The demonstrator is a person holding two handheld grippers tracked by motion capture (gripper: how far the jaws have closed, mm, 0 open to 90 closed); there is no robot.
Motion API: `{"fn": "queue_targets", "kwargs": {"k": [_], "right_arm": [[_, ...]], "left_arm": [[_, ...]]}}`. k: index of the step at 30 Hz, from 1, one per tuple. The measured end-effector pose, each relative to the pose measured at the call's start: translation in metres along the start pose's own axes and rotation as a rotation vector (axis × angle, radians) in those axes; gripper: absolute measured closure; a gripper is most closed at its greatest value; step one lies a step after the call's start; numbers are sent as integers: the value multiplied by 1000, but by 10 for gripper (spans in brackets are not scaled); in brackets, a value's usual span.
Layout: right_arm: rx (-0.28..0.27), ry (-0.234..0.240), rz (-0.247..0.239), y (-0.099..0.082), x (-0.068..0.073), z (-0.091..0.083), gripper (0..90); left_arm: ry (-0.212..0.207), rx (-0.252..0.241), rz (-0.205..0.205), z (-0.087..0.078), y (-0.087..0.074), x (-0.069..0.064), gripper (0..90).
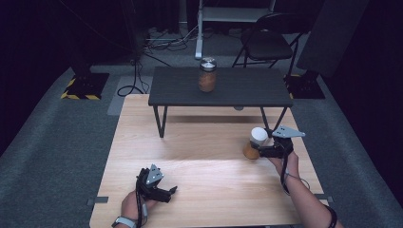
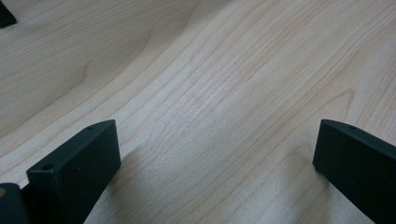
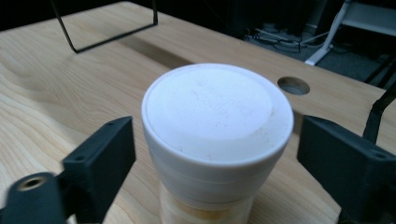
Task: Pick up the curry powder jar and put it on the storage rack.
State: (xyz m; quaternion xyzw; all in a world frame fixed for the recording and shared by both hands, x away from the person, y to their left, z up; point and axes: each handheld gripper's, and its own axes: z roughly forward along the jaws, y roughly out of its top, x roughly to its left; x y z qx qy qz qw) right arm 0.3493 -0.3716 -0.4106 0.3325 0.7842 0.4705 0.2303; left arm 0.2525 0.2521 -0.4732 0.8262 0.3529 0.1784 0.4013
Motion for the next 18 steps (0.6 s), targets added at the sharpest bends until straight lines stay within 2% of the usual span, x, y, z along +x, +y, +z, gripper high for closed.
{"fn": "queue_targets", "kwargs": {"k": [3,7,10,18], "right_arm": [[15,-11,4,1,0,3,200],[11,15,30,-1,-6,5,230],[16,37,27,0,-8,4,319],[26,29,39,3,-5,4,332]], "left_arm": [[14,-13,13,-1,-3,-4,2],[34,-24,27,-1,-5,-9,2],[33,-24,25,-1,-5,-9,2],[51,-32,34,-1,-6,-13,2]]}}
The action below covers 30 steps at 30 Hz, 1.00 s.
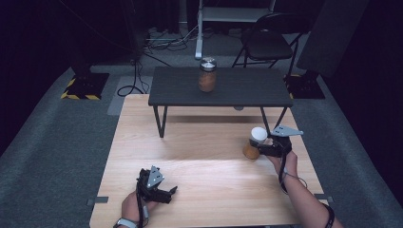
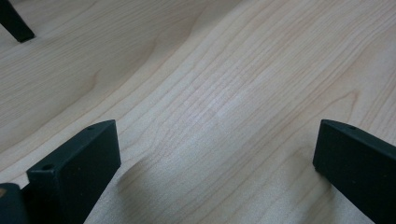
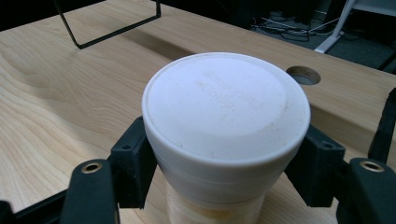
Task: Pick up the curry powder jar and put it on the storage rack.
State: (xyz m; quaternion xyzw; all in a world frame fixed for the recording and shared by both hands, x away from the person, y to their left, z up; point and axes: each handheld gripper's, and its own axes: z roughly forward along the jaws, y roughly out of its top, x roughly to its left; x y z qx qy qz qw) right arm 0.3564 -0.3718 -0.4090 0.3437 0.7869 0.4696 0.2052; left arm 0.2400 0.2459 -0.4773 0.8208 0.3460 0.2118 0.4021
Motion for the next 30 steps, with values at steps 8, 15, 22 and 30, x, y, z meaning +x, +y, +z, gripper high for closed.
{"fn": "queue_targets", "kwargs": {"k": [8,15,22,30], "right_arm": [[30,3,13,9,2,-2,333],[2,3,13,24,9,-16,334],[-34,-2,-23,62,15,-29,334],[-71,-9,-47,113,20,-41,334]], "left_arm": [[3,0,-1,0,0,-1,2],[9,-2,1,0,0,-2,2],[12,-3,8,-1,0,-3,2],[11,-7,16,-1,-1,-3,2]]}}
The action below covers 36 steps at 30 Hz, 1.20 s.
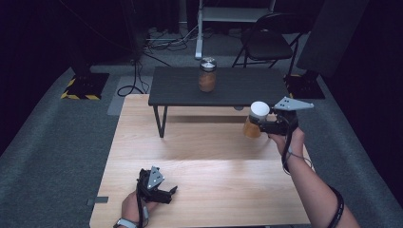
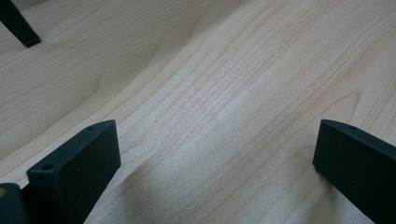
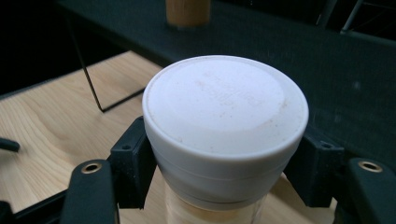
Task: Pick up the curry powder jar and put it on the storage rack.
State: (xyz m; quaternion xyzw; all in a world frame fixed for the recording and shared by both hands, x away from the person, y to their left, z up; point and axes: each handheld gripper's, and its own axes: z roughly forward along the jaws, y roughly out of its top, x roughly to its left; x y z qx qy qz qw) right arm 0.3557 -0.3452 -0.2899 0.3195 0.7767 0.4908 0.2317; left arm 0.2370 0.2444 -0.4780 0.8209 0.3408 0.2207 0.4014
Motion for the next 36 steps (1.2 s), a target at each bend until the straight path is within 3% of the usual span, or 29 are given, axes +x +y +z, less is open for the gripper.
{"fn": "queue_targets", "kwargs": {"k": [11,17,21,29,36], "right_arm": [[-37,-7,-17,66,-2,2,334],[-83,5,45,91,-13,11,334],[-115,-29,44,107,-15,19,334],[-111,-73,54,125,-23,50,333],[-43,-98,59,127,-31,85,333]], "left_arm": [[1,-2,5,0,0,0,2],[3,-2,10,0,0,-1,2],[4,-4,10,0,-1,-2,2],[5,-5,10,0,-1,-2,2],[5,-4,10,0,-1,-2,2]]}}
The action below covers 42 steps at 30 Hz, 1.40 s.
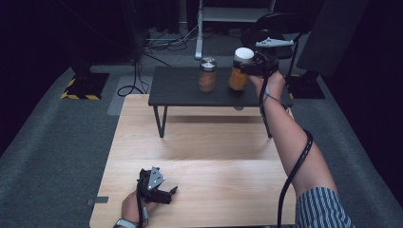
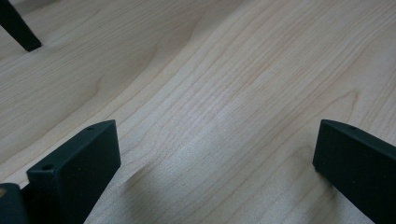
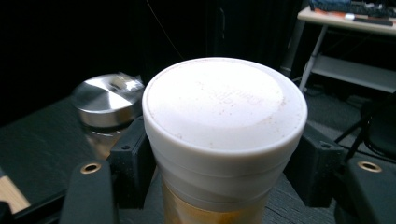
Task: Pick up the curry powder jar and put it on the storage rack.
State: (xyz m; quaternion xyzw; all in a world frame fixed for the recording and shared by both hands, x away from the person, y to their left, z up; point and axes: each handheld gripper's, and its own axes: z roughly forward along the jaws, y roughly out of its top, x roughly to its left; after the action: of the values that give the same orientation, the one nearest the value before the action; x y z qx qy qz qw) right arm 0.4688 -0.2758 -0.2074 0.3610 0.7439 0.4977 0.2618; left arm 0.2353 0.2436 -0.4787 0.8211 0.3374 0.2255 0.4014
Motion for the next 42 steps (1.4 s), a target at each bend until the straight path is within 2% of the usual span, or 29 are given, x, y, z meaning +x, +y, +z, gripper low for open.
{"fn": "queue_targets", "kwargs": {"k": [3,6,10,12,17,26,32,33,34,35,38,42], "right_arm": [[26,-11,-4,-2,0,10,333],[10,-6,22,-6,-4,12,332],[6,7,5,-7,-7,13,329],[-3,18,-9,-8,-10,14,268],[-26,26,9,-14,-13,8,165],[-62,30,2,-26,-15,-38,147],[-94,35,-7,-35,-12,-79,147],[-94,35,-7,-35,-12,-79,147],[-100,32,-9,-39,-10,-93,147],[-100,32,-9,-39,-10,-93,147],[-111,38,6,-51,-9,-115,147],[-101,29,-11,-67,-3,-130,147]], "left_arm": [[2,1,2,0,0,0,2],[3,1,1,0,0,0,3],[4,2,1,0,1,-1,2],[4,2,0,0,1,-1,2],[5,3,-2,0,1,0,3],[11,5,-4,0,2,-1,2],[13,5,-9,1,2,-2,2],[13,5,-9,1,2,-2,2],[11,5,-12,1,1,-1,3],[11,5,-12,1,1,-1,2],[5,8,-15,1,2,0,2],[-8,14,-19,1,3,4,2]]}}
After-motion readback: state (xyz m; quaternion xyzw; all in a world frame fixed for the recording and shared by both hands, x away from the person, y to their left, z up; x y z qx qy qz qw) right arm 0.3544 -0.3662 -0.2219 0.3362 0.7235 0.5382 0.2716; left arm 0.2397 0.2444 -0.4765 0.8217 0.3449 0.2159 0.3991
